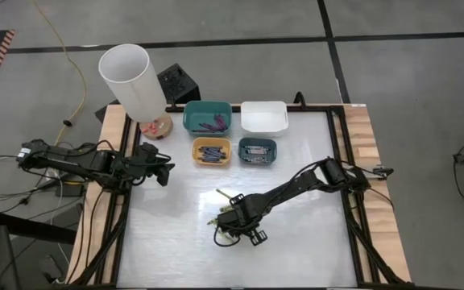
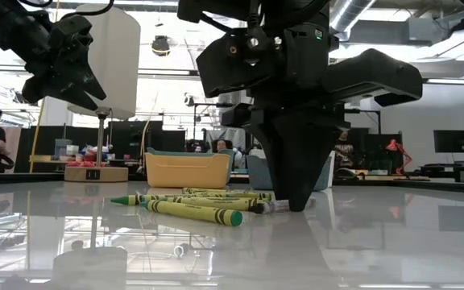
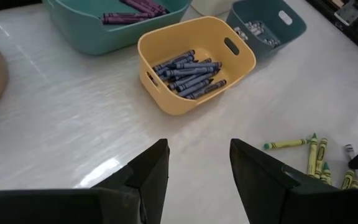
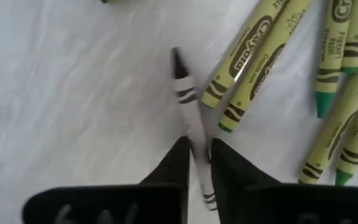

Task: Sort crayons
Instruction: Put the black crayon into the blue bin

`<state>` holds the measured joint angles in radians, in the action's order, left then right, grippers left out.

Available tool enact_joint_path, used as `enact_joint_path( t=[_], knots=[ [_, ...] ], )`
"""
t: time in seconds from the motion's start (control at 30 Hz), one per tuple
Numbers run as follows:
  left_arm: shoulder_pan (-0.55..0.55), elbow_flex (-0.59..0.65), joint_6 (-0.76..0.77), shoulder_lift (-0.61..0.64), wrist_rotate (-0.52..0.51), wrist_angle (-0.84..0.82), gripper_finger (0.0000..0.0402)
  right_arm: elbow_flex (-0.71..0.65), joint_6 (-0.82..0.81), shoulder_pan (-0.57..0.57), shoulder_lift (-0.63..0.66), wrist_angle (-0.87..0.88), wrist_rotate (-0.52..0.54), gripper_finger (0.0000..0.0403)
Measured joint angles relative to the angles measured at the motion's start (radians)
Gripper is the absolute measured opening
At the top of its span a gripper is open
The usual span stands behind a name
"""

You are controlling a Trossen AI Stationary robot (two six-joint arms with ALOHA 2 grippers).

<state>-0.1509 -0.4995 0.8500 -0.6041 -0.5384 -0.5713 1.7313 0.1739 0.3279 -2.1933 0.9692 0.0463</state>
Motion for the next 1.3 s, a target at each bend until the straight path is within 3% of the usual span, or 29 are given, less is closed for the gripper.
enact_joint_path(
  t=[0.27, 0.63, 0.97, 1.3],
  knots=[
    [0.000, 0.000, -0.016, 0.000, 0.000, 0.000, 0.0160, 0.004, -0.163, 0.012, 0.000, 0.015, 0.003, 0.0006],
    [0.000, 0.000, -0.017, 0.000, 0.017, -0.002, 0.0160, -0.001, -0.354, 0.028, 0.059, 0.069, -0.051, 0.0002],
    [0.000, 0.000, -0.017, 0.000, 0.020, -0.016, 0.0160, 0.001, -0.358, 0.007, 0.238, 0.202, -0.071, 0.0002],
    [0.000, 0.000, 0.043, 0.000, 0.026, -0.014, 0.0160, 0.003, -0.312, -0.138, 0.455, 0.328, 0.106, 0.0002]
  ],
)
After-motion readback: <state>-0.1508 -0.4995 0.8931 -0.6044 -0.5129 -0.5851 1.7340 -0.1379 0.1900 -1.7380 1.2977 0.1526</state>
